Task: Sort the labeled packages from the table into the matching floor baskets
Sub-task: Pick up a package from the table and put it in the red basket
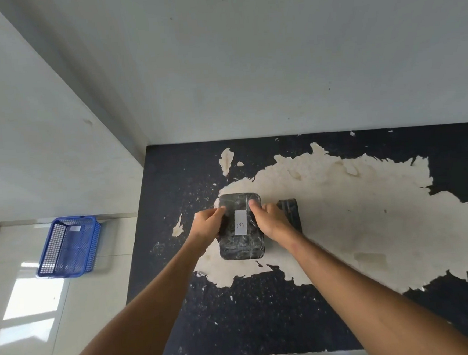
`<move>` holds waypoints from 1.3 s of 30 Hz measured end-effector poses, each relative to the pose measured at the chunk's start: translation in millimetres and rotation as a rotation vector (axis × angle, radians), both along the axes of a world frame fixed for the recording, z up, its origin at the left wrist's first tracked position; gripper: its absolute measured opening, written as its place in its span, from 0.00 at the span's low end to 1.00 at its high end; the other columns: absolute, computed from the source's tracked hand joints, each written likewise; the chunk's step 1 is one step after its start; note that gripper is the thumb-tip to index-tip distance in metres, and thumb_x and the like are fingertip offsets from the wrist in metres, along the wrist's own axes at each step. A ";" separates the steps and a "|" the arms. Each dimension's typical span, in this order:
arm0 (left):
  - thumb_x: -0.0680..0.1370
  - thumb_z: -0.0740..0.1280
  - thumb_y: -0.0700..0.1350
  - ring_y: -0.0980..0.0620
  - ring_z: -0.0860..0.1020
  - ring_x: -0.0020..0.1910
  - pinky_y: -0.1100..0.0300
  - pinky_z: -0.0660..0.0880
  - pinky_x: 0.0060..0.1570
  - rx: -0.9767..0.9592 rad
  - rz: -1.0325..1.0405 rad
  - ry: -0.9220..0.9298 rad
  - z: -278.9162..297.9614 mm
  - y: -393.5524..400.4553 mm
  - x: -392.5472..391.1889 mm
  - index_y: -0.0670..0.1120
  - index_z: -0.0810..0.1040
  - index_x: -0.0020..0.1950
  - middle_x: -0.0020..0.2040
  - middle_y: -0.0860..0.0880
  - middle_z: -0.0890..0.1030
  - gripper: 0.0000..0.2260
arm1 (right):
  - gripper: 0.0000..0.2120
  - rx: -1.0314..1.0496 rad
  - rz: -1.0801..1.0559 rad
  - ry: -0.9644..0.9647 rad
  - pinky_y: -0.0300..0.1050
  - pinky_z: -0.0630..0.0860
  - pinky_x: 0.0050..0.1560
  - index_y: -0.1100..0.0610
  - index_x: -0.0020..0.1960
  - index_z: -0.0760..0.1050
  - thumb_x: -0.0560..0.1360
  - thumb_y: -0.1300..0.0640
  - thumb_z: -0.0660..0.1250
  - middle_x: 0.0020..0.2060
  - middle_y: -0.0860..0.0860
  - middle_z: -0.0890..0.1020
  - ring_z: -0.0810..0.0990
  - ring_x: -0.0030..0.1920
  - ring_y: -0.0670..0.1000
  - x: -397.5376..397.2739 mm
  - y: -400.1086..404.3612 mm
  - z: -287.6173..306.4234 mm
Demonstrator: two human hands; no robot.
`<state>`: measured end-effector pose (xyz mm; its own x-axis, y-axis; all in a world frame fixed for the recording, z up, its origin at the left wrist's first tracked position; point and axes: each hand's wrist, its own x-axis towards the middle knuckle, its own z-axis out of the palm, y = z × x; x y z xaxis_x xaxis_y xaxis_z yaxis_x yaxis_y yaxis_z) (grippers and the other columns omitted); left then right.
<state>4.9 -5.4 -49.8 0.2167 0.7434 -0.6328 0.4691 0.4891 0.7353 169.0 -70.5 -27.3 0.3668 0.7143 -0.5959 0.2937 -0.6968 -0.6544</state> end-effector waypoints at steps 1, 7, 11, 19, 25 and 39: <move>0.80 0.64 0.53 0.44 0.84 0.50 0.46 0.82 0.53 -0.007 -0.007 -0.010 -6.5 -3.0 -1.5 0.45 0.83 0.51 0.47 0.46 0.85 0.14 | 0.24 -0.020 0.032 -0.014 0.43 0.67 0.33 0.57 0.38 0.72 0.79 0.38 0.56 0.35 0.51 0.77 0.76 0.36 0.50 -1.1 -2.0 -5.2; 0.77 0.70 0.51 0.47 0.79 0.55 0.46 0.78 0.57 0.029 0.145 0.050 -17.8 -25.0 -22.8 0.47 0.70 0.70 0.61 0.47 0.77 0.23 | 0.20 0.182 0.243 -0.350 0.47 0.75 0.56 0.60 0.67 0.70 0.79 0.51 0.65 0.58 0.56 0.77 0.77 0.58 0.56 8.5 10.6 -7.1; 0.76 0.73 0.49 0.43 0.81 0.52 0.43 0.81 0.53 -0.159 0.317 0.051 -25.4 -72.0 -27.3 0.48 0.66 0.67 0.57 0.44 0.77 0.24 | 0.23 0.260 0.457 -0.403 0.52 0.71 0.67 0.58 0.71 0.70 0.78 0.57 0.67 0.66 0.57 0.77 0.73 0.66 0.57 15.2 47.1 -7.7; 0.79 0.69 0.38 0.44 0.84 0.46 0.54 0.84 0.43 -0.210 0.499 -0.124 -38.8 -77.9 -22.6 0.38 0.76 0.56 0.51 0.38 0.82 0.08 | 0.11 0.163 0.557 -0.401 0.49 0.79 0.50 0.58 0.58 0.80 0.76 0.59 0.67 0.53 0.55 0.84 0.82 0.50 0.56 3.9 68.8 -26.4; 0.77 0.69 0.41 0.48 0.82 0.51 0.50 0.80 0.55 0.103 0.300 0.130 -28.0 -18.7 -52.4 0.43 0.78 0.64 0.55 0.47 0.82 0.15 | 0.10 0.097 0.299 -0.342 0.44 0.72 0.38 0.61 0.48 0.76 0.75 0.54 0.70 0.42 0.53 0.82 0.80 0.41 0.54 10.1 20.6 -23.7; 0.79 0.65 0.55 0.49 0.77 0.57 0.52 0.77 0.55 0.253 0.032 0.189 -37.6 -31.2 -56.2 0.46 0.69 0.71 0.61 0.49 0.75 0.23 | 0.15 0.097 -0.075 -0.132 0.38 0.72 0.30 0.58 0.50 0.74 0.78 0.46 0.66 0.39 0.51 0.81 0.79 0.35 0.47 -22.6 -57.6 -55.9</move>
